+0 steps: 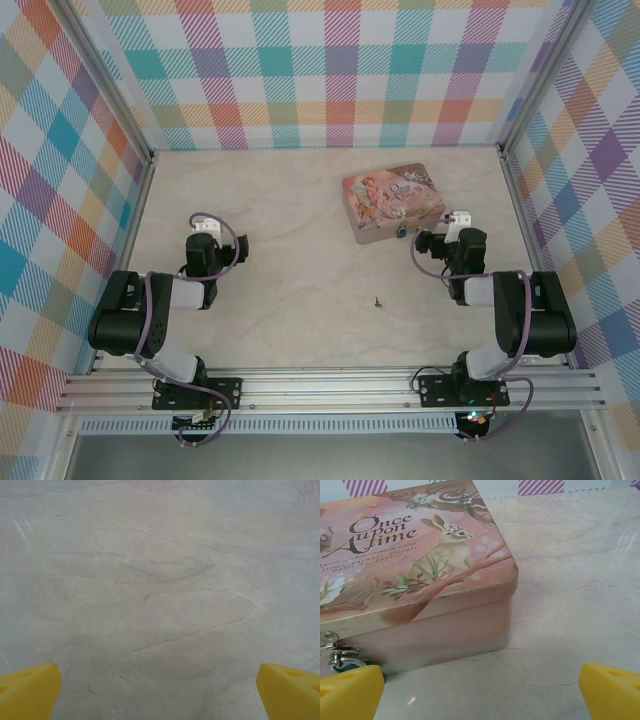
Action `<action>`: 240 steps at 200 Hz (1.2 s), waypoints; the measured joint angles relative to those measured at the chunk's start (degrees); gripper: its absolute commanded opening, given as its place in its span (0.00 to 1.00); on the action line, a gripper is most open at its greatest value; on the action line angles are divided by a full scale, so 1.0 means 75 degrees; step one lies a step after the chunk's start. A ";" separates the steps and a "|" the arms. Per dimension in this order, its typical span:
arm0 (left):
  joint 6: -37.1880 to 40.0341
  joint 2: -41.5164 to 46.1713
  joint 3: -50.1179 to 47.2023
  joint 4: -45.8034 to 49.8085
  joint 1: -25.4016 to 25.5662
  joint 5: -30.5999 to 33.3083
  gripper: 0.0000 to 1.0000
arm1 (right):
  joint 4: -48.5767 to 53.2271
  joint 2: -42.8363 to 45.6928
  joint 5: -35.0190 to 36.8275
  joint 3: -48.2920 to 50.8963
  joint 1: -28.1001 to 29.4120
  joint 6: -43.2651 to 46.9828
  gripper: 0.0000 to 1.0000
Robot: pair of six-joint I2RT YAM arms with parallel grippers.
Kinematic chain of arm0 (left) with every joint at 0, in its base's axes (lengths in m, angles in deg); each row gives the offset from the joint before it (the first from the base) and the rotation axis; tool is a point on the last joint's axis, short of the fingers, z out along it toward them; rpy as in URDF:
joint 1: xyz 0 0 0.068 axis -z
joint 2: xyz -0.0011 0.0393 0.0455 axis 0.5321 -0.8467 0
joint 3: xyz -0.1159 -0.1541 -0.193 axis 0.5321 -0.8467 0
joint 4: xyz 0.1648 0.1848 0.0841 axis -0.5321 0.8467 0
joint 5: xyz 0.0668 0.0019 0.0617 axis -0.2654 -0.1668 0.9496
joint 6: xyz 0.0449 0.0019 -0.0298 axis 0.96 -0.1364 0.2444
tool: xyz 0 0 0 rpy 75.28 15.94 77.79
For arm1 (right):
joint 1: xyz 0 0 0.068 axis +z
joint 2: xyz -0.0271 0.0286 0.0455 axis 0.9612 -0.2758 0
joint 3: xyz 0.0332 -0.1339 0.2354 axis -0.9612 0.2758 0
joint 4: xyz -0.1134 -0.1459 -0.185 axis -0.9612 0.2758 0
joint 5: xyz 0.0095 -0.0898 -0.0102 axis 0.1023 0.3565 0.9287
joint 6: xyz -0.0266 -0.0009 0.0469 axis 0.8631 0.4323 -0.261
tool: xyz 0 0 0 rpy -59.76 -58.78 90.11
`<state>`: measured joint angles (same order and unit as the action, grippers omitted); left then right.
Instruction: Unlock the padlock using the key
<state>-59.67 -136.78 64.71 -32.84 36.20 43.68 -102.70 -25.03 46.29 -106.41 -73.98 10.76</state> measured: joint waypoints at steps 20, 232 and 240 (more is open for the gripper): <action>0.0000 0.0000 0.0000 0.0000 0.0000 0.0000 1.00 | 0.0000 0.0000 0.0000 0.0000 0.0000 0.0000 1.00; -0.1684 0.2637 0.1026 0.2786 -0.0003 0.0047 1.00 | 0.1894 0.1813 -0.0609 -0.0312 -0.0414 -0.0475 1.00; -0.2087 0.2751 0.1186 0.3066 -0.0006 -0.0096 1.00 | 0.2375 0.2098 -0.0603 -0.0516 -0.0414 -0.0612 1.00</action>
<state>-75.31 -116.14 73.61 -9.85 36.16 42.96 -84.88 -9.29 41.76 -110.28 -77.08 6.17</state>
